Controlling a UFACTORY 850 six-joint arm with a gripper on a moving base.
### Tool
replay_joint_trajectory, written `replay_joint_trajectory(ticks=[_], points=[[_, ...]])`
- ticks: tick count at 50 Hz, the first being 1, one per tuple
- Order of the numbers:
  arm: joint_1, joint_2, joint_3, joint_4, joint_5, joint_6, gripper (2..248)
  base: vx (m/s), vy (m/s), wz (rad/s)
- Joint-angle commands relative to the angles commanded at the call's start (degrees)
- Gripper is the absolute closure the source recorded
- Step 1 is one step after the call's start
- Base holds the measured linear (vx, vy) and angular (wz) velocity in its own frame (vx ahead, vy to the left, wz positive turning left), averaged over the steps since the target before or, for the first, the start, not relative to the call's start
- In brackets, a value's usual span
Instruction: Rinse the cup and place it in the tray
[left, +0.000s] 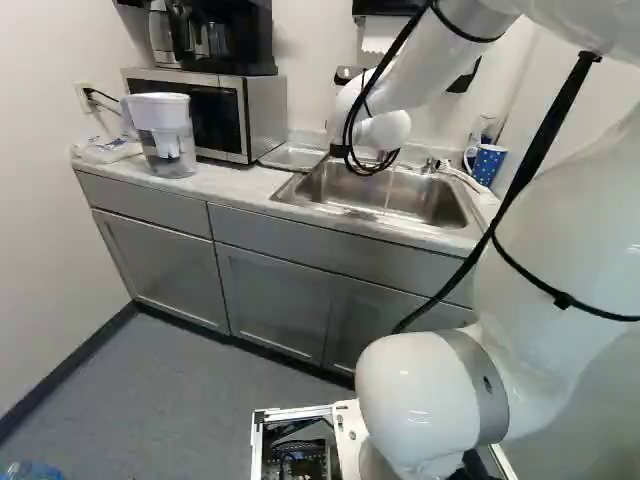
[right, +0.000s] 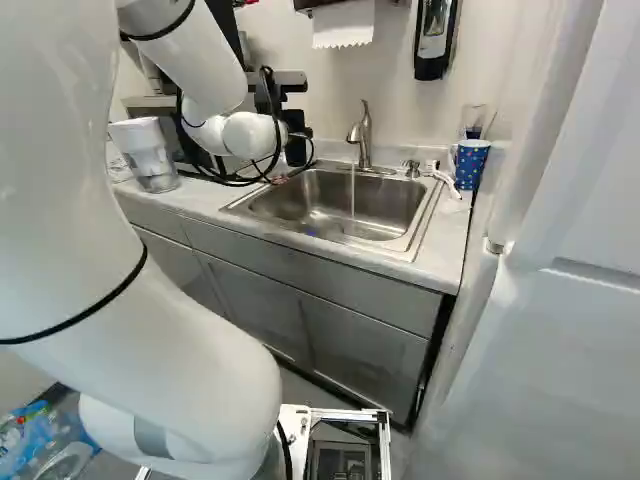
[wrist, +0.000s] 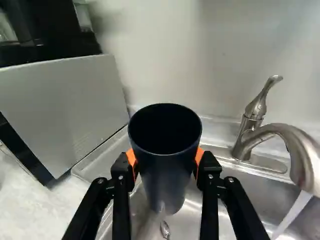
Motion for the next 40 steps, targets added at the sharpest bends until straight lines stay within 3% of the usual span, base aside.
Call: replay_joint_trajectory(ticks=[22,40], points=[[0.11,-0.17,-0.17,0.00,0.01,0.00,125,0.000,0.000,0.000],[1.99,-4.37,-4.33,0.00,0.67,0.00,125,0.000,0.000,0.000]])
